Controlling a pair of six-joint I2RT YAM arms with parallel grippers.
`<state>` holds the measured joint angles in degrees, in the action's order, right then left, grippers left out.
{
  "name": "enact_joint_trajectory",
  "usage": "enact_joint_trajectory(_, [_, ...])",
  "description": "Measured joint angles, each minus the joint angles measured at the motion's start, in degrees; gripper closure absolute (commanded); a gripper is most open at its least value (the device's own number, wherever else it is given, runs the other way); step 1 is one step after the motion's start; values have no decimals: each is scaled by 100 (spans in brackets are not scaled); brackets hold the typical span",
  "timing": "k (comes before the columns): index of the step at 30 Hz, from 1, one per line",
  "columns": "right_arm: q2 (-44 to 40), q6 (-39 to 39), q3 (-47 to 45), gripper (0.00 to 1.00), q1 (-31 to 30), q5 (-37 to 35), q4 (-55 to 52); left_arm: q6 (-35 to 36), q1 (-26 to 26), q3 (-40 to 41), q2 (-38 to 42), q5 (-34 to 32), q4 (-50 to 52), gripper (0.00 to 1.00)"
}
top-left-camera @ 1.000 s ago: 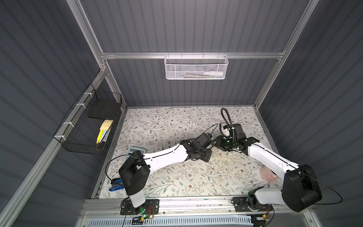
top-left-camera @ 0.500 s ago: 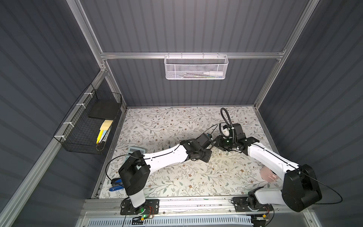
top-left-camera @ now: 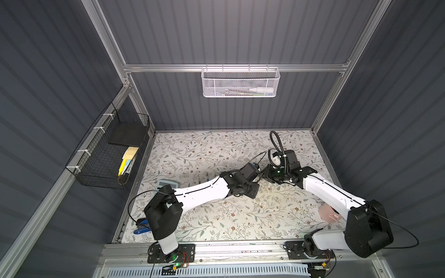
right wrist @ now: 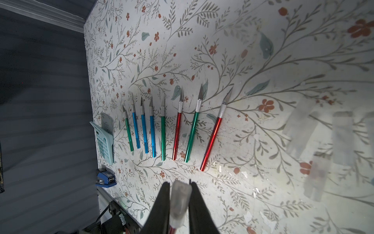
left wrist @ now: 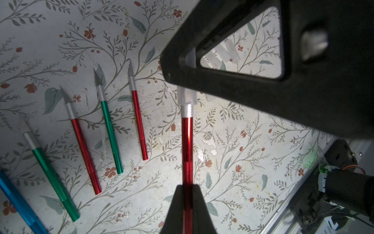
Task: Remove protective caps from carving knives
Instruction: Remove the protective sleeve from the carving knife.
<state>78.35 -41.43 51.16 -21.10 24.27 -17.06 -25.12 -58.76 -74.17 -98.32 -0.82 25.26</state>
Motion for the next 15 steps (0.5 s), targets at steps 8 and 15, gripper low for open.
enact_joint_trajectory(8, [0, -20, 15, 93, -7, 7, 26, 2, 0, 2, 0, 2, -4, 100])
enact_joint_trajectory(15, [0, -20, 20, 95, -7, 7, 28, 2, 33, 4, 0, 2, -7, 100])
